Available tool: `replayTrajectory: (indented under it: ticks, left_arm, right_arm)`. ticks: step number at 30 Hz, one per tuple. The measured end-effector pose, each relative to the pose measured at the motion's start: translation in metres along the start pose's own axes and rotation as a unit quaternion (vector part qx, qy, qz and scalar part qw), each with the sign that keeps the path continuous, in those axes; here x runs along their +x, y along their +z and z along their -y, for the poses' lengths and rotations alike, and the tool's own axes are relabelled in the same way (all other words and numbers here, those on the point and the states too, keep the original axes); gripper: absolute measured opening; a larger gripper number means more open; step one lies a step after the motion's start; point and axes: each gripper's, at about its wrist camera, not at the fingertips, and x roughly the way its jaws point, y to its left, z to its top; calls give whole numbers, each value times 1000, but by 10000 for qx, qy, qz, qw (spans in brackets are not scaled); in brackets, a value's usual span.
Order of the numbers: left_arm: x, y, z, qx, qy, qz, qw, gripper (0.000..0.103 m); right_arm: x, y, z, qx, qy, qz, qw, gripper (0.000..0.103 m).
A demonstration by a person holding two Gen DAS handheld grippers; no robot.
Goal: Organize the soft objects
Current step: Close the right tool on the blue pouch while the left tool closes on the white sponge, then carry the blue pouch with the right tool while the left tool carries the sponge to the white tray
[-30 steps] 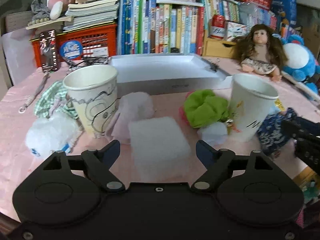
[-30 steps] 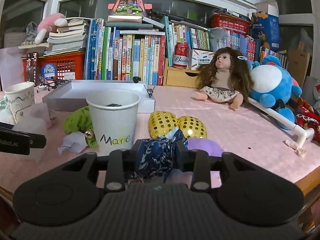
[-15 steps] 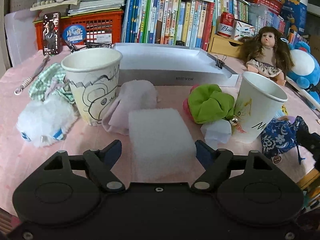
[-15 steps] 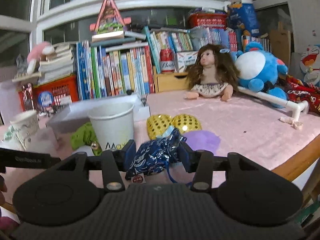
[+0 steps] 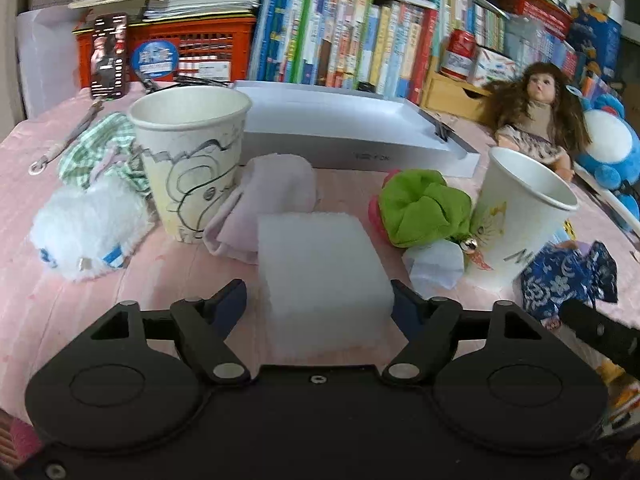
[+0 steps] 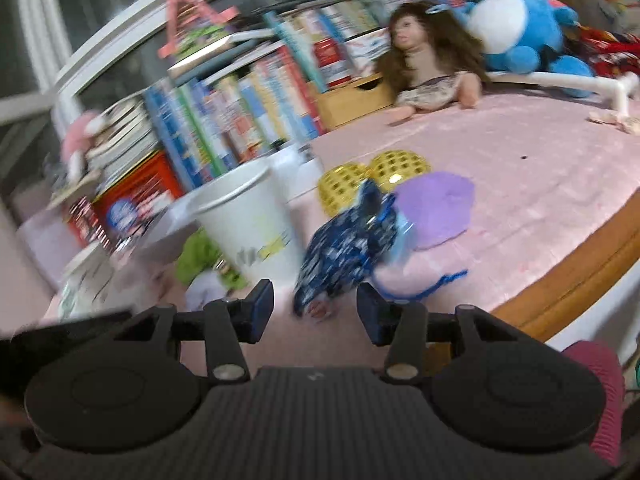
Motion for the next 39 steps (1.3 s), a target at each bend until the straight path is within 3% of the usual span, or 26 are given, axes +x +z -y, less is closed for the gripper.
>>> replayTrajectory:
  ticks: [4,5,7,10,15,30,39]
  left_arm:
    - [2,-3,-3,-232,134,146,9995,83]
    - [3,-4,-3,-253,153,176,9994,83]
    - [5,-4,-2,-224,207,241,9992,80]
    - [6,-3,1,-140,84,250,9996,59]
    - [-1,-1,3,-155,-108,212,9996,57]
    - [-55,48,14,391,-512,942,9935,57]
    - [-50,88,8,373,-705,892,9928,57]
  right_arm:
    - [13,2,-3,-14,-131,235,9996,61]
    - [17,4,-4,-37,-208,275,9994,57]
    - [22,4,-4,-4,-284,331,9990,49]
    - [26,6,-3,47,-413,306,9987,33]
    - [23,8,-6,-170,-480,316,9982,23]
    - [-6,47,-31,-1015,-315,1126,9879,18]
    - [10,89,-30,-923,-19,1117,9894,17]
